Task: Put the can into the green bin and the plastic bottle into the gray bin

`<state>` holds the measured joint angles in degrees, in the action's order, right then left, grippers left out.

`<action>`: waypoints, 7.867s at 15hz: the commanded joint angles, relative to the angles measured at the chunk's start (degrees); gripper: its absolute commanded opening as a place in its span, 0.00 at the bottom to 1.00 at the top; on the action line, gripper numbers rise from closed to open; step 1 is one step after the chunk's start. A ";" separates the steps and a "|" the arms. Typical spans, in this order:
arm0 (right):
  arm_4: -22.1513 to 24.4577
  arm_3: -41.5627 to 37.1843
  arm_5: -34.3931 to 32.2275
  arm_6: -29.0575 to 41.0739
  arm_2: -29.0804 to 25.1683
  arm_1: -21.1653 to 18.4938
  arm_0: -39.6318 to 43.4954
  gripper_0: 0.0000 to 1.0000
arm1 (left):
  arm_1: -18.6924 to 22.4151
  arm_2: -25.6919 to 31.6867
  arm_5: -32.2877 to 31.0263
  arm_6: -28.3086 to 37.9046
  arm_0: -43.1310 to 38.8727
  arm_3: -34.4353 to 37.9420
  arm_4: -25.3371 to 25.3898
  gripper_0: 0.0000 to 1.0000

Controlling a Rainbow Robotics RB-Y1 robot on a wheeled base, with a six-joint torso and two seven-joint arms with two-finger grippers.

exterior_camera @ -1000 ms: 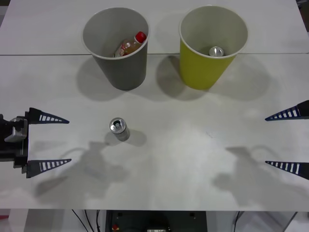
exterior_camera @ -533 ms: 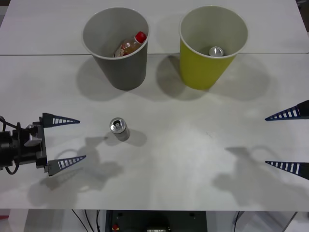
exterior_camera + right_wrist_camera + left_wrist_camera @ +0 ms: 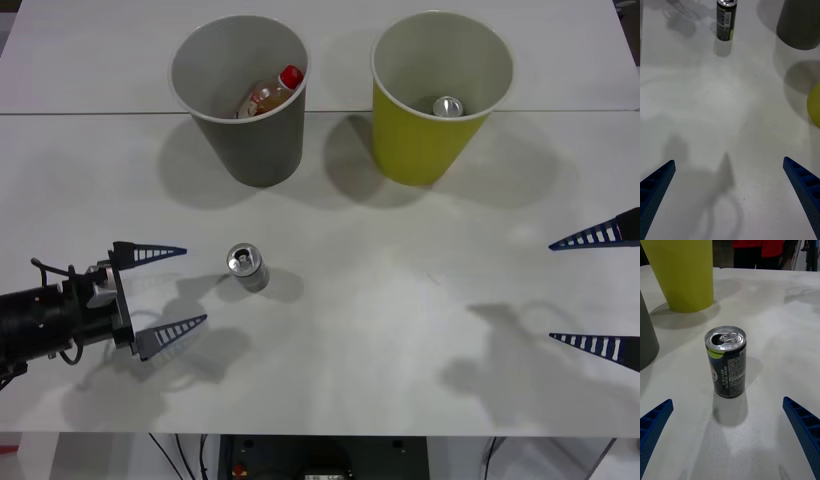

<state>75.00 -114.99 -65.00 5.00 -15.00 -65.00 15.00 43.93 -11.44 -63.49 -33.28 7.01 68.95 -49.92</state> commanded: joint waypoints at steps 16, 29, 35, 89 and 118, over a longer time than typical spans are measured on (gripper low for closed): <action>0.00 -0.01 0.00 0.00 0.00 0.00 0.00 1.00 | -14.23 0.01 5.13 -5.65 3.88 -6.46 -1.85 1.00; 0.00 -0.01 0.00 0.00 0.00 0.00 0.00 1.00 | -18.88 0.01 7.68 -5.13 7.22 -9.54 -3.25 0.14; 0.00 -0.01 0.00 0.00 0.00 0.00 0.00 1.00 | -18.88 0.01 7.51 -4.95 7.22 -9.54 -3.25 0.00; 0.00 -0.01 0.00 0.00 0.00 0.00 0.00 1.00 | -26.36 -4.91 -14.73 107.46 68.92 1.97 -74.18 0.00; 0.00 -0.01 0.00 0.00 0.00 0.00 0.00 1.00 | -15.46 -6.84 -14.29 100.61 68.40 2.24 -59.68 1.00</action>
<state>75.00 -115.00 -65.00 5.00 -15.00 -65.00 15.00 26.85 -19.80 -76.40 68.02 77.52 68.30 -110.43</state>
